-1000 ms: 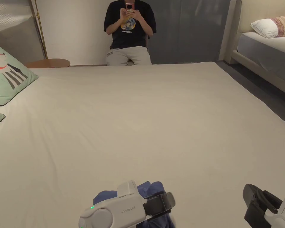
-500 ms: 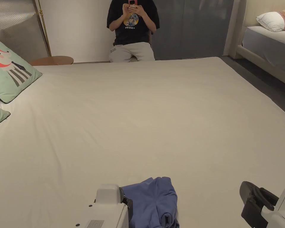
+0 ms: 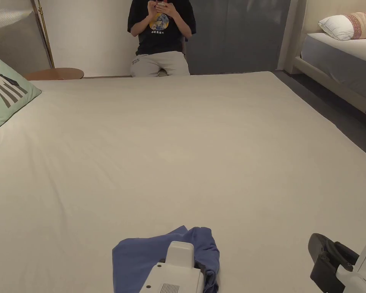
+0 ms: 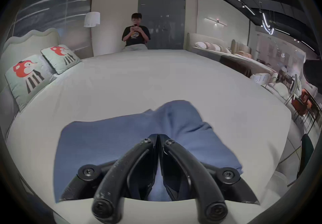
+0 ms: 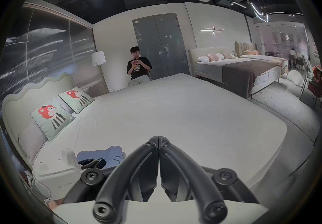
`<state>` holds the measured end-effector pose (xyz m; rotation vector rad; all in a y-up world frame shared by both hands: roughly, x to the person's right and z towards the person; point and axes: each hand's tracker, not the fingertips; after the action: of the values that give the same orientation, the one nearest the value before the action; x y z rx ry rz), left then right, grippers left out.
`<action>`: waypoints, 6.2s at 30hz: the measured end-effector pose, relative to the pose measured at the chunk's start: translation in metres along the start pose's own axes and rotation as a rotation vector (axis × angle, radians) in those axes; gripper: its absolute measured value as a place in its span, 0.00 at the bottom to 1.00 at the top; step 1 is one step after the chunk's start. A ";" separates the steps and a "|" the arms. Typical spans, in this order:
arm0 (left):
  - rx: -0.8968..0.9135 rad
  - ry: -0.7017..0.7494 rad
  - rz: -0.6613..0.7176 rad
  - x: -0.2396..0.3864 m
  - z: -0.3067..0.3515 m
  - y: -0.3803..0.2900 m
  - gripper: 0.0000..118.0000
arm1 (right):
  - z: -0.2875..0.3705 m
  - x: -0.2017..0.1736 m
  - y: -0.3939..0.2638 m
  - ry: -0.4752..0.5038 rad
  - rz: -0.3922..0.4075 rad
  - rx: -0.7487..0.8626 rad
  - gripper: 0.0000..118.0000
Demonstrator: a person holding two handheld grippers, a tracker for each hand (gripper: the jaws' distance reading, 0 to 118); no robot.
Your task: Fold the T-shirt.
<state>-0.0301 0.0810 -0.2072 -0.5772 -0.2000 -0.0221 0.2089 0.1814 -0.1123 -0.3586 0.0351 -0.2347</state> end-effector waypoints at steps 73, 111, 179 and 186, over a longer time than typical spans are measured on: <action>-0.413 -0.549 0.935 -0.232 -0.010 -0.012 0.12 | -0.180 -0.091 -0.039 0.298 0.122 -0.626 0.00; -0.080 0.295 0.628 -0.472 0.186 -0.001 0.92 | -0.178 -0.209 -0.007 0.450 0.191 -0.461 0.00; 0.695 0.312 0.012 -0.119 0.177 0.167 0.14 | -0.042 -0.111 0.124 -0.051 0.374 0.507 0.09; 0.673 0.304 0.024 -0.121 0.175 0.164 0.75 | -0.042 -0.112 0.126 -0.044 0.371 0.506 0.77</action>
<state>-0.1682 0.3093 -0.1758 0.0980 0.0993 -0.0177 0.1248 0.3073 -0.1968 0.1494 -0.0017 0.1346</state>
